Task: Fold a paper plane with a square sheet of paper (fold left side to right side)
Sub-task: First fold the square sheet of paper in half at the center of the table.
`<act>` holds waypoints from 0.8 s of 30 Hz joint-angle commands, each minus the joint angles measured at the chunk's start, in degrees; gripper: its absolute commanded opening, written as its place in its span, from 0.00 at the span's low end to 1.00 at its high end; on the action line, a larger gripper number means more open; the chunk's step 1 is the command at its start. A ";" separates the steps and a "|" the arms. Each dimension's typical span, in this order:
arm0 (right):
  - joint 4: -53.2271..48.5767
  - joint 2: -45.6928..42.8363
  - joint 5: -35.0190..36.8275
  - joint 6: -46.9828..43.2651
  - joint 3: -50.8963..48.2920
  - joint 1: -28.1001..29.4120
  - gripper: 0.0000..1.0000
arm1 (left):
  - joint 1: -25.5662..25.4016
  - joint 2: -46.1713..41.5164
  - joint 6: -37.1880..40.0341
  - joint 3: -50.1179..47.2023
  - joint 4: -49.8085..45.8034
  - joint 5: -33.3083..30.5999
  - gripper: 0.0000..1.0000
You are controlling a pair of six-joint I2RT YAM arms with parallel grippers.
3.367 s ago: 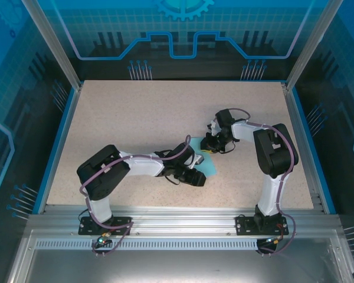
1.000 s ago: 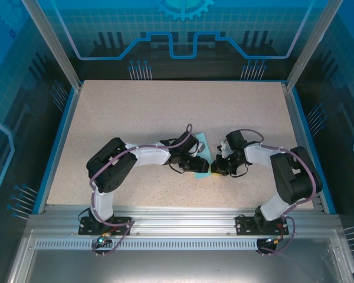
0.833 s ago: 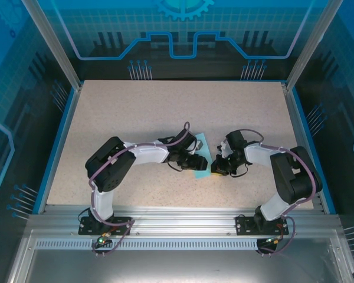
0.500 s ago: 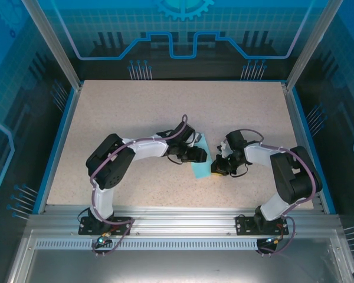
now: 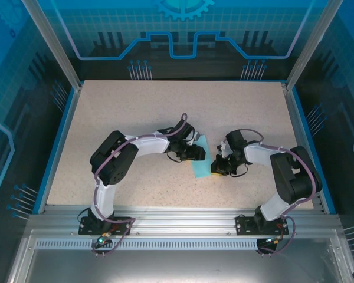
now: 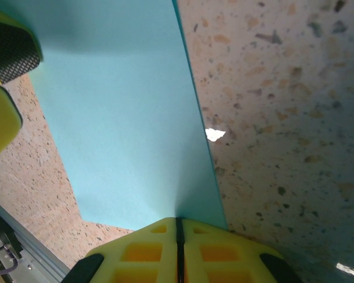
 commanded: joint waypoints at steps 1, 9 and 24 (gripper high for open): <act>-3.93 2.10 7.66 -0.65 -0.91 0.33 0.09 | 3.22 2.50 2.70 2.35 -3.61 -2.91 0.58; -3.98 2.24 7.46 -0.66 -1.13 0.41 0.09 | 6.40 6.03 4.00 9.16 -6.90 -2.49 0.60; -3.81 1.62 7.29 -0.50 -1.63 0.48 0.09 | 12.71 13.68 4.05 19.10 -9.82 -0.80 0.62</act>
